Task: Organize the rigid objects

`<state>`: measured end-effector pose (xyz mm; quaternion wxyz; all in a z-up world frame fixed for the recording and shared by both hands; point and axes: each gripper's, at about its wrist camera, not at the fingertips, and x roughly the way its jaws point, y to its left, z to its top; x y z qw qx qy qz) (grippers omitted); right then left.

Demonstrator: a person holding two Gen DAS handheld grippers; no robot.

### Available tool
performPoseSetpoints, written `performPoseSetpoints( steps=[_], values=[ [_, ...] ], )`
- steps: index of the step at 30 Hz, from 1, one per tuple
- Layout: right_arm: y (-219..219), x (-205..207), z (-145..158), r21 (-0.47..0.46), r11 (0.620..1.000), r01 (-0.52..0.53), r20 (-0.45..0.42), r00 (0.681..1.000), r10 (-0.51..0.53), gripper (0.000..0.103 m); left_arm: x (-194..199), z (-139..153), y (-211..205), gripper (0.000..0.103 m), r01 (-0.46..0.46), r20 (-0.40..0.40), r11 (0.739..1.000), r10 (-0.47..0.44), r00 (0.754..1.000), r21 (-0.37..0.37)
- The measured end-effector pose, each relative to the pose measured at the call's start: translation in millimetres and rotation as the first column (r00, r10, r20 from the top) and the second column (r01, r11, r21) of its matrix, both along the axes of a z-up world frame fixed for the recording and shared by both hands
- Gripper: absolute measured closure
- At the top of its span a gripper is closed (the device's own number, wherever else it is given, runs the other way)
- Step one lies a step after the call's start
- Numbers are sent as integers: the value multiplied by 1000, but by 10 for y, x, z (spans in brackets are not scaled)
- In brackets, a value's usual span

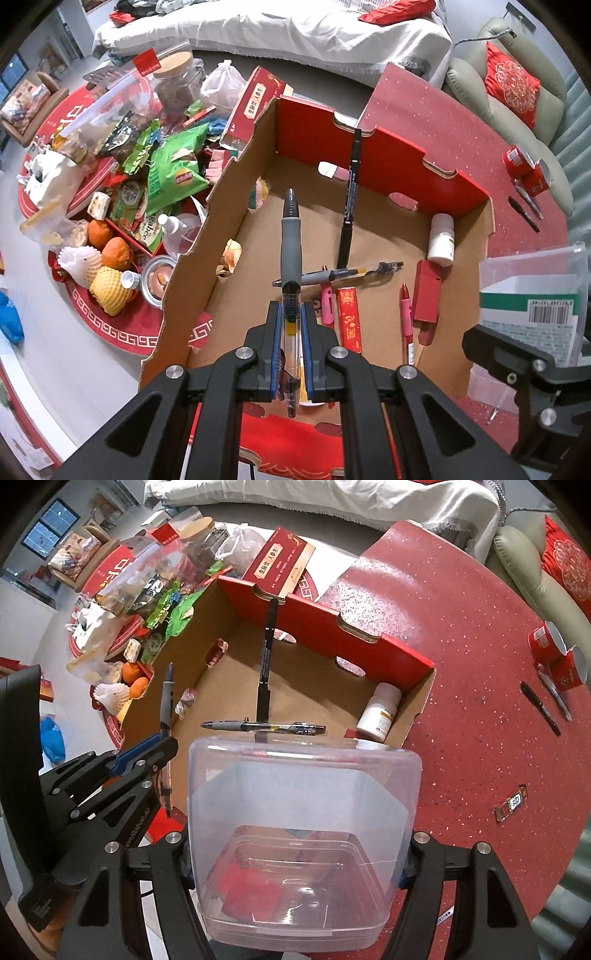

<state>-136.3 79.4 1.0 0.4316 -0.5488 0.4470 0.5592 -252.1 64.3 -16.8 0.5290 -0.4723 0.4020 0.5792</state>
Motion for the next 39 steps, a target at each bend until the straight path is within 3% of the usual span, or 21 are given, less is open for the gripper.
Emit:
performPoseSetpoints(
  steps=[23, 32, 33, 34, 35, 36, 39],
  values=[
    [41, -7, -260, -58, 998, -6, 39, 999, 8, 31, 31, -198, 97, 93, 30, -21, 998, -31, 999, -53],
    [60, -81, -338, -58, 997, -54, 82, 995, 59, 31, 38, -291, 87, 90, 66, -57, 994, -71, 996, -86],
    [61, -94, -345, -61, 996, -62, 82, 994, 67, 31, 31, -302, 81, 80, 67, -61, 994, -73, 995, -91],
    [62, -96, -355, -67, 996, -64, 82, 994, 70, 30, 27, -308, 78, 60, 64, -70, 993, -70, 995, -96],
    [61, -89, -361, -70, 995, -64, 81, 994, 69, 30, 20, -310, 79, 47, 57, -80, 994, -65, 995, -98],
    [62, -76, -363, -74, 995, -62, 78, 995, 68, 30, 1, -303, 74, 28, 46, -95, 994, -55, 994, -96],
    [52, -60, -327, -64, 996, -70, 86, 993, 75, 21, -40, -254, 60, 20, 29, -102, 997, -36, 994, -77]
  ],
)
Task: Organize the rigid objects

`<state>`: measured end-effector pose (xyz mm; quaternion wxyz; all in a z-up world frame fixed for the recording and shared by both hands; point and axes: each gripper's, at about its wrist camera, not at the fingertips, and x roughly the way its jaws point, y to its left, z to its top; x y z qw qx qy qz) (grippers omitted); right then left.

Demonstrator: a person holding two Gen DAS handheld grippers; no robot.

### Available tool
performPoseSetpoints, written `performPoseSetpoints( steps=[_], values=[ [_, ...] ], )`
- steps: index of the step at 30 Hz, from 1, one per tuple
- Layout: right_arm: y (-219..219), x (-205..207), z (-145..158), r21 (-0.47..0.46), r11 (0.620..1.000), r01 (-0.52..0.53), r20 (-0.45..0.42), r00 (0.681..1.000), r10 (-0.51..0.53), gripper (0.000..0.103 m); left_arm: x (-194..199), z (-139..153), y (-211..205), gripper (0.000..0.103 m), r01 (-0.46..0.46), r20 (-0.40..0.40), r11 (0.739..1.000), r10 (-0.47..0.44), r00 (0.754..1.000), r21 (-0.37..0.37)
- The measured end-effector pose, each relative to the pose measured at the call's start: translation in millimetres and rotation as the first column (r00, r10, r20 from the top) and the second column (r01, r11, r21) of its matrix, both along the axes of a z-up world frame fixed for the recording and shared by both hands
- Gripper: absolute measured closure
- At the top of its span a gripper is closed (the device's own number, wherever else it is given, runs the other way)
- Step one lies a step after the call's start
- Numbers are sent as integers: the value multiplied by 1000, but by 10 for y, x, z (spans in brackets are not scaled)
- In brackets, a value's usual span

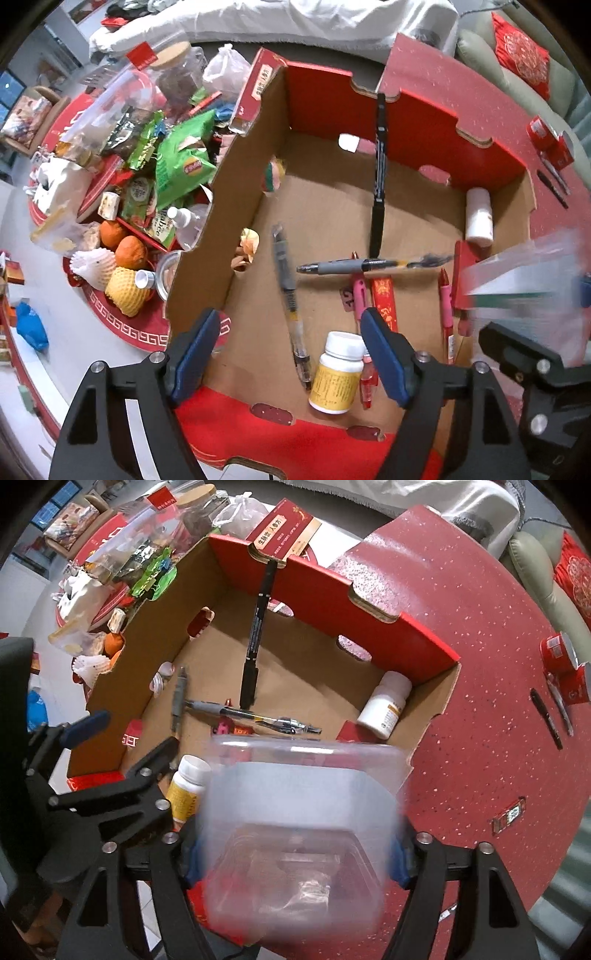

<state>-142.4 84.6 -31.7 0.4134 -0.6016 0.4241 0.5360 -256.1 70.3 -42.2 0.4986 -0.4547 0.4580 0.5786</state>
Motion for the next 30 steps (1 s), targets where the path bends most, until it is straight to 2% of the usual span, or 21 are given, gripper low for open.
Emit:
performPoseSetpoints(
  steps=[2, 3, 7, 10, 14, 17, 20, 22, 24, 28, 29, 30],
  values=[
    [-11, -2, 60, 20, 1000, -10, 5, 1000, 10, 18, -13, -21, 9, 9, -3, 4, 1000, 4, 1000, -28],
    [-18, -4, 87, 26, 1000, -16, 3, 1000, 15, 18, -16, -22, 5, 0, -3, 10, 999, 4, 1000, -32],
    [-80, 34, 245, 62, 997, -38, 21, 999, 37, 18, 2, 34, -37, 0, -5, -14, 1000, 5, 1000, -13],
    [-168, 193, 388, 89, 996, 2, 10, 1000, -3, 18, 27, 94, -65, 0, -4, 2, 1000, 4, 1000, -8],
    [-419, 637, 490, 89, 986, 138, -11, 990, -137, 18, 195, 161, -126, 0, 47, 17, 999, -47, 999, -21],
    [-663, 1041, 467, 59, 963, 264, -12, 964, -264, 17, 490, 235, -204, 0, 124, 43, 992, -123, 991, -22],
    [-1011, 1552, 344, 5, 912, 410, 25, 912, -410, 17, 841, 297, -285, 0, 207, 73, 978, -205, 976, -20],
    [-1263, 1899, 242, -39, 857, 514, 53, 857, -512, 17, 1131, 323, -350, 0, 274, 92, 961, -271, 958, -22],
    [-1530, 2252, 155, -74, 777, 625, 77, 780, -620, 17, 1429, 330, -422, 0, 343, 115, 939, -338, 934, -31],
    [-1931, 2763, 50, -106, 634, 766, 106, 643, -759, 17, 1992, 254, -559, 0, 445, 152, 893, -432, 889, -67],
    [-1971, 2810, 40, -105, 623, 775, 108, 631, -768, 13, 2127, 219, -579, 0, 462, 158, 883, -446, 881, -80],
    [-2015, 2868, 19, -103, 615, 782, 113, 623, -774, 1, 2237, 191, -589, 0, 471, 160, 877, -454, 876, -91]
  ],
)
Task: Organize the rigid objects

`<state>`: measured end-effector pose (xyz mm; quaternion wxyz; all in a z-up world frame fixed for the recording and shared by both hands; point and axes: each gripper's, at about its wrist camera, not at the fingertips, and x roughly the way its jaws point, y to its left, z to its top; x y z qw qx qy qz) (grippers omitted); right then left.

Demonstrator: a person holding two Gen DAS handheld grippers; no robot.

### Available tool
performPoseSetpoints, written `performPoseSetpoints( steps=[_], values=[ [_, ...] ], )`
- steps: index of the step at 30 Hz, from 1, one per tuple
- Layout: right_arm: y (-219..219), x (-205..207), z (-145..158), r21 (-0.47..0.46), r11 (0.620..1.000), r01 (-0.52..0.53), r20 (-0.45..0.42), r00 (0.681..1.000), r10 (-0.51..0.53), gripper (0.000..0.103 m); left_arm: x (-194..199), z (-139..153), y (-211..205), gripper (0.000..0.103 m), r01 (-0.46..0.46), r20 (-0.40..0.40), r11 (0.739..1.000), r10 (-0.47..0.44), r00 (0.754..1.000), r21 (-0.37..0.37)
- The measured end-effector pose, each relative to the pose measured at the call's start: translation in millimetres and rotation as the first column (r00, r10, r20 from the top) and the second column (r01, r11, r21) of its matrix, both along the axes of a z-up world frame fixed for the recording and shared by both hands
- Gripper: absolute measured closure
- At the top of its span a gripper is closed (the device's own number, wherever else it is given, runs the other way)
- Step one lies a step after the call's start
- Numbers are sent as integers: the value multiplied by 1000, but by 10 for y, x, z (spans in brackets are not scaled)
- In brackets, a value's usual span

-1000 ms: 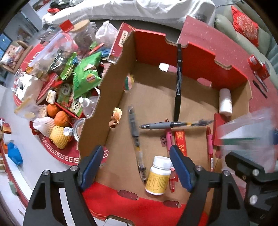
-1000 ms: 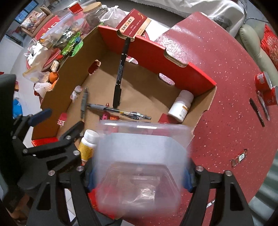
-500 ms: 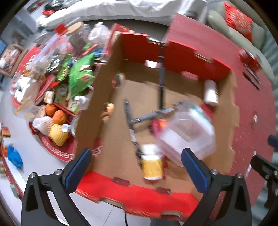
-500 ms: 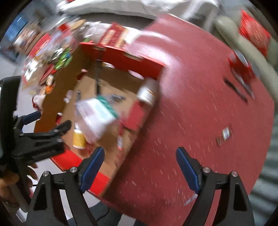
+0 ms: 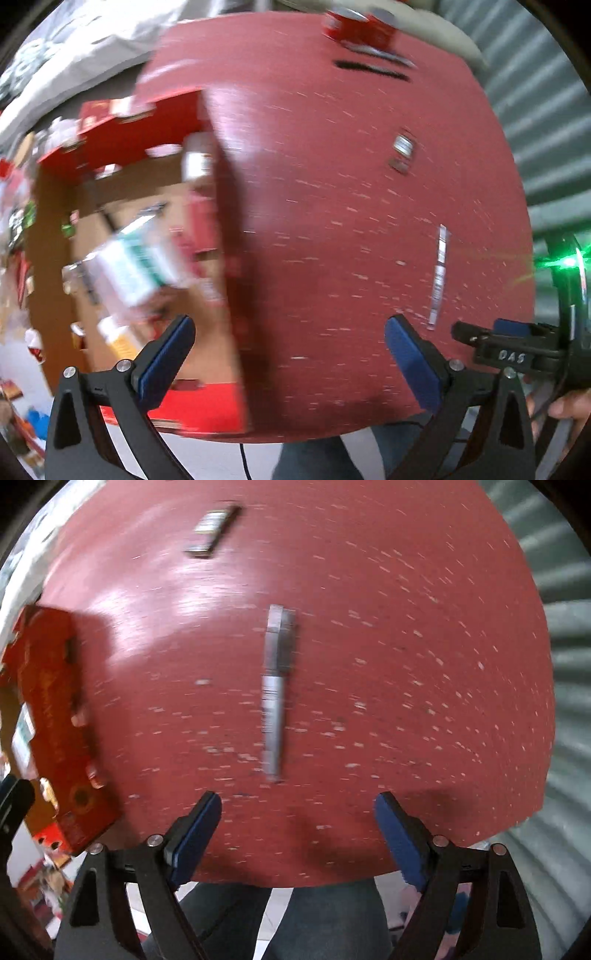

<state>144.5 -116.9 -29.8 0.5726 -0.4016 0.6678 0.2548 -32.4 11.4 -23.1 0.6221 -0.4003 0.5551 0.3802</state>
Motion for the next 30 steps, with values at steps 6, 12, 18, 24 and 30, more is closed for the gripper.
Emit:
performPoseSetpoints(
  steps=[6, 12, 18, 24, 30],
  values=[
    [20, 81, -130, 41, 998, -38, 23, 999, 37, 1, 545, -219, 70, 0, 23, -50, 1000, -23, 998, -6],
    [192, 88, -339, 77, 993, -89, 69, 994, 83, 1, 991, -414, 491, 0, 68, -103, 995, -61, 993, 69],
    [389, 103, -498, 73, 985, -155, 118, 982, 146, 1, 1637, -765, 788, 0, 167, -152, 981, -151, 977, 101],
    [324, 311, -570, 62, 990, -126, 100, 988, 120, 0, 2197, -1045, 853, 0, 306, -171, 942, -281, 944, 136],
    [334, 302, -575, 55, 988, -147, 93, 986, 141, 0, 2369, -1092, 959, 0, 313, -103, 941, -301, 948, 130]
  ],
)
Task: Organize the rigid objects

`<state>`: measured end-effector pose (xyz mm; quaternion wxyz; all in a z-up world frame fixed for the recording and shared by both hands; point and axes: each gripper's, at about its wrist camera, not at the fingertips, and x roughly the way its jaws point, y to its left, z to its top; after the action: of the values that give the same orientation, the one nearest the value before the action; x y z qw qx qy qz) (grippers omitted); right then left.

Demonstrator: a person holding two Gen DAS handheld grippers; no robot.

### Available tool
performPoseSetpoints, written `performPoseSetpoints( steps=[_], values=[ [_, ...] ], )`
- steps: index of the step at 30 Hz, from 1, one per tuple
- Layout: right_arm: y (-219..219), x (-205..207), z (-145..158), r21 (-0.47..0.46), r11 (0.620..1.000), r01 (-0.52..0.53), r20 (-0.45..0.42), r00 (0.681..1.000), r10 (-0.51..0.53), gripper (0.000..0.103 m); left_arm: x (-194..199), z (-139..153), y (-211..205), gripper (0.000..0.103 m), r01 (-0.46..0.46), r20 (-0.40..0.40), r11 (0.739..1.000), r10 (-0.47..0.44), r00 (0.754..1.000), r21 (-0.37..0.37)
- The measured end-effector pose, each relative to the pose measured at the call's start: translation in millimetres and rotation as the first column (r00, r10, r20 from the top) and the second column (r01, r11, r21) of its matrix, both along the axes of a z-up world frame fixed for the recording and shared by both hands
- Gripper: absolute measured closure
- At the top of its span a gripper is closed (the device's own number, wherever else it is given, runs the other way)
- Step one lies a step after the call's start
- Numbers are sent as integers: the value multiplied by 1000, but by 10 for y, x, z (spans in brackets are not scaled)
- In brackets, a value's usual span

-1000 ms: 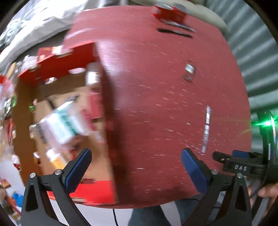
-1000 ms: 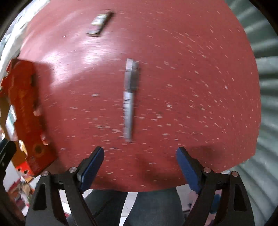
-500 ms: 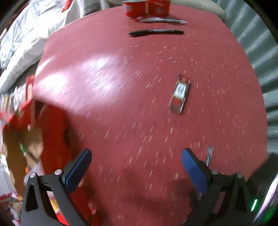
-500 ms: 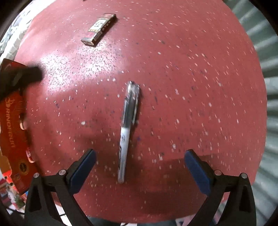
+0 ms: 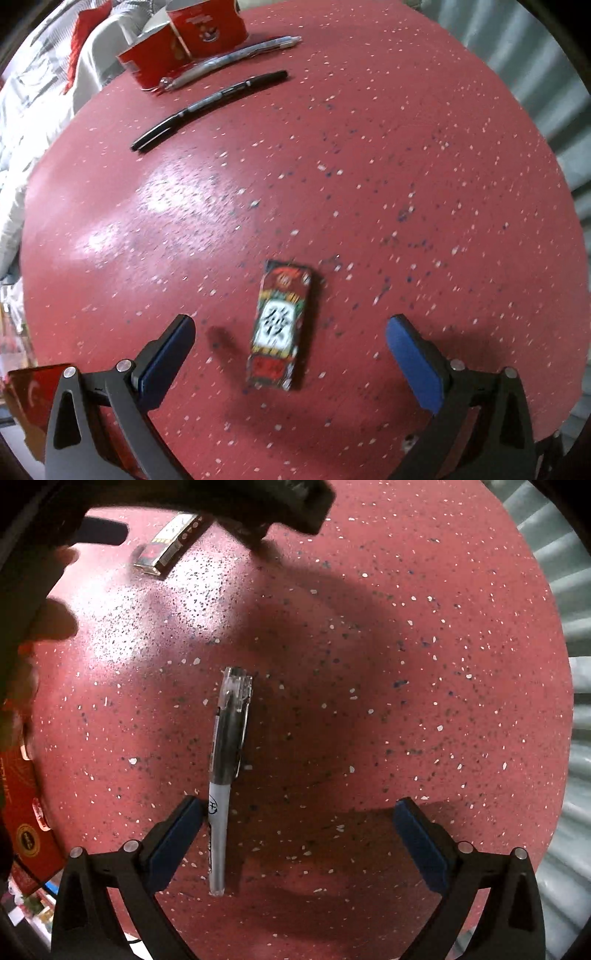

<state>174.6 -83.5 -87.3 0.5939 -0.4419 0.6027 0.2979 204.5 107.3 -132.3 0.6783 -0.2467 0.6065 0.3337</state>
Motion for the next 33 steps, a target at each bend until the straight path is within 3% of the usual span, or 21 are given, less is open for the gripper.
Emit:
performPoseSetpoints(
  steps=[3, 10, 12, 14, 15, 16, 17, 18, 19, 22, 27, 33],
  values=[
    [-25, 28, -20, 0, 1000, 4, 0, 1000, -4, 0, -60, -24, 93, 0, -50, 62, 997, 53, 997, -54],
    [-16, 90, -40, -21, 1000, 5, -9, 1000, -6, 0, -117, -34, 40, 0, -58, 62, 997, 61, 996, -45],
    [8, 72, -31, -22, 1000, -3, -8, 1000, 3, 6, -147, -22, 11, 3, -67, 53, 996, 70, 996, -58],
    [30, 6, 40, 2, 999, -42, 1, 999, 42, 29, -106, 29, -7, 15, -28, 65, 998, 32, 997, -50],
    [46, -65, 95, 20, 997, -81, 9, 997, 80, 56, -43, 55, -75, 26, 5, 72, 999, -2, 997, -43],
    [59, -132, 134, 28, 992, -119, 19, 993, 119, 91, 3, 76, -124, 38, 29, 75, 999, -25, 997, -41],
    [59, -152, 139, 28, 990, -135, 11, 991, 135, 91, 22, 95, -148, 45, 36, 77, 998, -33, 997, -43],
    [51, -154, 128, 18, 990, -139, -6, 990, 139, 92, 18, 118, -152, 67, 30, 82, 998, -26, 996, -50],
    [45, -144, 125, 16, 991, -136, -19, 990, 137, 92, -2, 135, -141, 78, 17, 87, 998, -11, 996, -63],
    [-26, -50, 157, 24, 994, -111, -60, 992, 112, 92, -122, 153, -96, 78, -30, 120, 986, 50, 991, -166],
    [-227, 187, 338, 92, 996, -13, -144, 989, 26, 92, -440, 315, -248, 78, -74, 155, 975, 107, 982, -208],
    [-438, 376, 464, 102, 994, 49, -172, 985, -31, 92, -865, 557, -695, 78, -81, 145, 972, 115, 983, -222]
  ],
)
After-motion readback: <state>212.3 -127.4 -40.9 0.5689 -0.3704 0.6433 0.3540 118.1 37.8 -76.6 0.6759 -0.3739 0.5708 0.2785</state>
